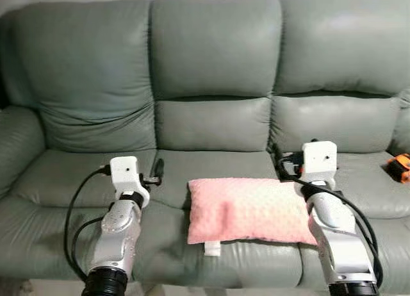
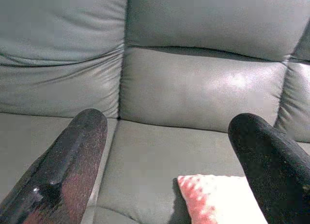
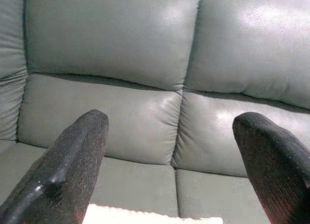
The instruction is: Move the pillow to the sofa
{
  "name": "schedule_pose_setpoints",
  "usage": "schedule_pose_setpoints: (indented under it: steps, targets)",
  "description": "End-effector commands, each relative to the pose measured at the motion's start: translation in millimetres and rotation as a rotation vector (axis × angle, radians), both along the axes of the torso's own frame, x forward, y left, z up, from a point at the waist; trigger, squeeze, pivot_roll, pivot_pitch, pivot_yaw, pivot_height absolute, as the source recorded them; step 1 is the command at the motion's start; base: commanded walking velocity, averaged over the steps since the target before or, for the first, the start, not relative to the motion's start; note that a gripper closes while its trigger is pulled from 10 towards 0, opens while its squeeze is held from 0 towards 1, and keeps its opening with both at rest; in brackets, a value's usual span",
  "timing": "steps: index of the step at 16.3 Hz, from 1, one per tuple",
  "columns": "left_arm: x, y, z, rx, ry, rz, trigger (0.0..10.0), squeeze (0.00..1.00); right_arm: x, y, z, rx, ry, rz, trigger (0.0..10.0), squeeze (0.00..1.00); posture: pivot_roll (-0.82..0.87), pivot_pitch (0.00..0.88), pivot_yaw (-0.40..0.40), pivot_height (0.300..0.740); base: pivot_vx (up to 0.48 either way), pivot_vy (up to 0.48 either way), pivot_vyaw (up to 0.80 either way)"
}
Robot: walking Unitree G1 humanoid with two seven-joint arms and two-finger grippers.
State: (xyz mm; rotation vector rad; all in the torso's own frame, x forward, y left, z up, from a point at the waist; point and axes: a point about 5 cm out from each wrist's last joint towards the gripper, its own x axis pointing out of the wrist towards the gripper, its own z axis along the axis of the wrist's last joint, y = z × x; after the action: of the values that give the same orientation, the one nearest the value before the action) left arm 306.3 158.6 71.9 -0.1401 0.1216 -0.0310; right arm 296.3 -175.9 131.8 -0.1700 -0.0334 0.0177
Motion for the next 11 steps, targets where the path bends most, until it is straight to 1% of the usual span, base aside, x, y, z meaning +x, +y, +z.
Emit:
schedule_pose_setpoints:
  steps: [1,4,7,11]
  targets:
    - [-1.5,2.8,2,-0.001,-0.002,0.005,10.0,0.00,1.0,4.2,6,0.006,-0.021,0.022,10.0,0.00,-0.16,0.000,0.044,0.740,0.000,0.000,0.00]
    - [-2.5,-0.6,3,-0.009,-0.008,-0.018,10.0,0.00,0.2,7.4,5,0.011,-0.018,0.030,10.0,0.00,-0.16,0.000,0.048,0.740,0.000,0.000,0.00]
    - [-2.1,-4.4,7,0.011,-0.023,-0.075,10.0,0.00,-1.7,8.0,3,0.016,-0.014,0.028,10.0,0.00,-0.16,0.000,0.053,0.740,0.000,0.000,0.00]
    - [-3.5,-8.0,8,0.027,-0.030,-0.109,10.0,0.00,-3.0,7.0,2,0.017,-0.009,0.023,10.0,0.00,-0.16,0.002,0.057,0.740,0.000,0.000,0.00]
